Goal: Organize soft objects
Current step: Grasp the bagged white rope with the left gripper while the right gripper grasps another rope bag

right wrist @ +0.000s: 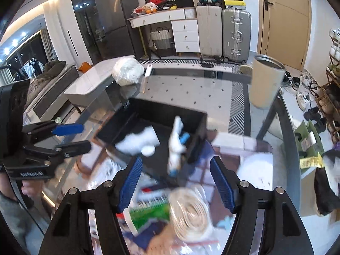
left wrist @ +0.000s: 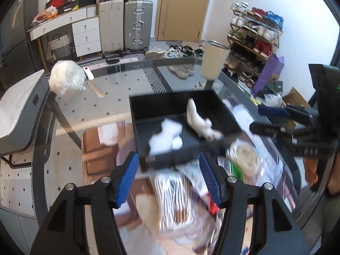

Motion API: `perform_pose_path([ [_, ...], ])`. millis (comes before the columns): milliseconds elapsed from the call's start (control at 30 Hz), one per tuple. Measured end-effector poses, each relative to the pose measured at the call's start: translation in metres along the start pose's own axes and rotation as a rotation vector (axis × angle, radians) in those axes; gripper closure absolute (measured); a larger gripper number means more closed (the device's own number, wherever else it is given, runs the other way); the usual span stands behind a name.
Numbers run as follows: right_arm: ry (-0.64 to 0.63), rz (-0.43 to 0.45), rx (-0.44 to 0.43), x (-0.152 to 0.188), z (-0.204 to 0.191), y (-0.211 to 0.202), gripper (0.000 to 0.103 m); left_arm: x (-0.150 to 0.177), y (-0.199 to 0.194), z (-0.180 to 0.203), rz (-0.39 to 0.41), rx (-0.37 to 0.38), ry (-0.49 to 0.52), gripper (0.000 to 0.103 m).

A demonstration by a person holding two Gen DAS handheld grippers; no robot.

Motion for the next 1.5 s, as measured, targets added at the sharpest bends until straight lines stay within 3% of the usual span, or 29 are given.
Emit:
perform_pose_path([
  [67, -0.001, -0.023, 0.008, 0.016, 0.006, 0.001, 0.035, 0.014, 0.002, 0.001, -0.025, 0.007, 0.004, 0.032],
  [267, -0.081, -0.183, 0.043, 0.074, 0.010, 0.032, 0.035, 0.063, 0.034, 0.008, -0.150, 0.003, 0.016, 0.032],
  [467, -0.104, -0.235, 0.074, 0.093, 0.009, 0.047, 0.034, 0.084, 0.062, 0.013, -0.237, -0.049, 0.053, 0.031],
  [533, -0.098, -0.229, 0.071, 0.093, 0.006, 0.049, 0.032, 0.081, 0.064, 0.014, -0.224, -0.072, 0.067, 0.033],
  [633, -0.116, -0.237, 0.052, 0.096, 0.001, 0.051, 0.032, 0.078, 0.064, 0.012, -0.220, -0.096, 0.081, 0.058],
  [667, -0.113, -0.243, 0.046, 0.097, -0.001, 0.052, 0.034, 0.078, 0.062, 0.013, -0.216, -0.112, 0.102, 0.061],
  [767, -0.087, -0.256, 0.026, 0.101, -0.004, 0.047, 0.062, 0.082, 0.057, 0.012, -0.227, -0.099, 0.100, 0.064],
  [800, -0.089, -0.262, 0.022, 0.101, -0.002, 0.047, 0.065, 0.086, 0.053, 0.008, -0.227, -0.092, 0.088, 0.064],
  [933, -0.116, -0.261, 0.022, 0.105, -0.011, 0.044, 0.067, 0.098, 0.043, -0.004, -0.232, -0.095, 0.042, 0.062],
  [1000, -0.126, -0.259, 0.038, 0.105, -0.014, 0.045, 0.065, 0.101, 0.042, -0.006, -0.222, -0.088, 0.027, 0.053],
  [1067, -0.154, -0.270, 0.042, 0.107, -0.020, 0.046, 0.057, 0.102, 0.044, -0.001, -0.224, -0.091, 0.046, 0.044],
  [1133, -0.171, -0.271, 0.047, 0.109, -0.021, 0.047, 0.048, 0.102, 0.048, 0.005, -0.224, -0.115, 0.073, 0.044],
  [1200, -0.173, -0.262, 0.054, 0.109, -0.022, 0.047, 0.044, 0.100, 0.050, 0.010, -0.222, -0.113, 0.082, 0.053],
  [1233, -0.172, -0.264, 0.050, 0.108, -0.021, 0.048, 0.045, 0.099, 0.051, 0.011, -0.222, -0.105, 0.078, 0.062],
  [1300, -0.163, -0.260, 0.038, 0.106, -0.019, 0.046, 0.068, 0.095, 0.051, 0.011, -0.222, -0.107, 0.078, 0.065],
  [1500, -0.124, -0.260, 0.026, 0.102, -0.014, 0.045, 0.072, 0.091, 0.050, 0.009, -0.209, -0.097, 0.055, 0.068],
])
Point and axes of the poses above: each gripper's, at about its wrist camera, not at the fingertips, and y roughly the way its jaws point, z to its right, x to its underside, the point moved 8 cm from there along y, roughly the way its jaws point, and after that the axes turned 2 degrees about -y, right-handed, at the moved point
